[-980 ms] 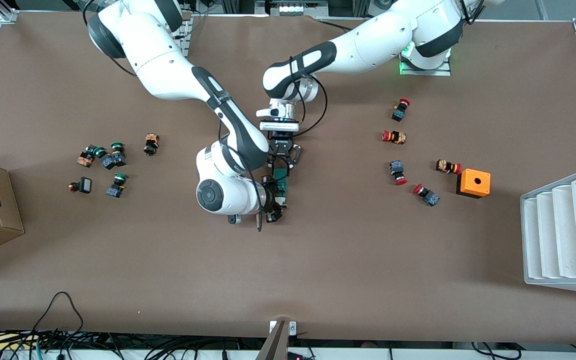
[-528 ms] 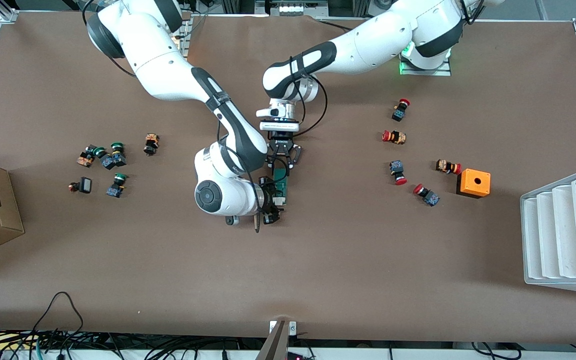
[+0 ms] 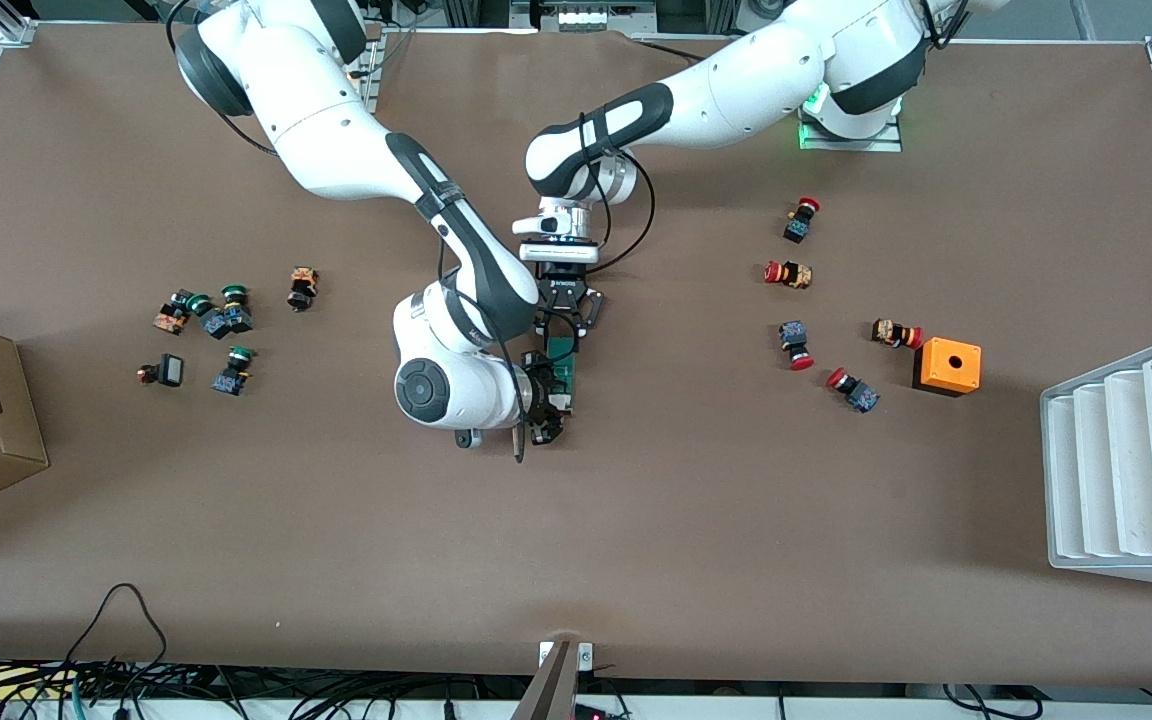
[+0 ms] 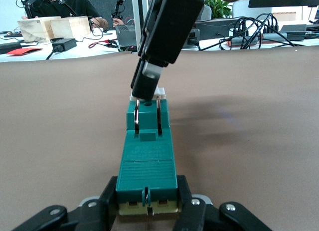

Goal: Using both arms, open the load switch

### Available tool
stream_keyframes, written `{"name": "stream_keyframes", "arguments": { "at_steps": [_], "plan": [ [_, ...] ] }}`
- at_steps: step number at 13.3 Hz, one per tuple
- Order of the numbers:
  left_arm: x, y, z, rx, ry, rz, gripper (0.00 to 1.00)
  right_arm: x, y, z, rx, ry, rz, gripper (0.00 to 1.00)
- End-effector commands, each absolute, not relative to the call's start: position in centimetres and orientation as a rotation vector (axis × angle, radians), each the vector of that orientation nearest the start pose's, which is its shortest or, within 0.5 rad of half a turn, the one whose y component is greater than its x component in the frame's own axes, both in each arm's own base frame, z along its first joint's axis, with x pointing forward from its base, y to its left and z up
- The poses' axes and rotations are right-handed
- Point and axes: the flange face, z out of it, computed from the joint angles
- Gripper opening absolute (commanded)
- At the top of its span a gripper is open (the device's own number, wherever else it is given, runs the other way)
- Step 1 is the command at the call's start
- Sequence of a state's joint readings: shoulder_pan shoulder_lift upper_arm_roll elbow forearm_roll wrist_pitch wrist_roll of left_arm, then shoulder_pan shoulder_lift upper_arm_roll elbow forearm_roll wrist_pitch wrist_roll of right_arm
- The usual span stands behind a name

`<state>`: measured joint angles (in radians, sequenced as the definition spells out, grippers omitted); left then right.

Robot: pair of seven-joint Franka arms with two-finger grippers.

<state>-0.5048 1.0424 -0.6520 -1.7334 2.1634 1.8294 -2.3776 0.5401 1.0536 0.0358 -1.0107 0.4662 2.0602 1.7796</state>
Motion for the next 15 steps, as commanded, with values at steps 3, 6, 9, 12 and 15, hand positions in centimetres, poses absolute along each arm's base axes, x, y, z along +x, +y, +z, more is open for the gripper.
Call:
{"name": "stream_keyframes", "arguments": {
  "at_steps": [3,6,9,12,15],
  "plan": [
    [35.3,-55.3,5.2,-2.654,0.122,-1.712,0.03,64.4,44.5,21.1,-2.210,1.936,0.601,0.28],
    [35.0,-55.3,5.0,-2.650,0.129,-1.709,0.03,63.9,44.5,21.2,-2.229,1.936,0.607,0.28],
    [34.8,-55.5,5.1,-2.650,0.132,-1.709,0.03,64.0,44.1,22.2,-2.233,1.928,0.605,0.28],
    [35.6,-55.6,5.5,-2.644,0.111,-1.722,0.03,63.8,44.1,23.0,-2.241,1.927,0.616,0.28],
    [36.2,-55.7,5.8,-2.640,0.095,-1.734,0.03,63.4,44.1,23.2,-2.249,1.924,0.621,0.28]
  ]
}}
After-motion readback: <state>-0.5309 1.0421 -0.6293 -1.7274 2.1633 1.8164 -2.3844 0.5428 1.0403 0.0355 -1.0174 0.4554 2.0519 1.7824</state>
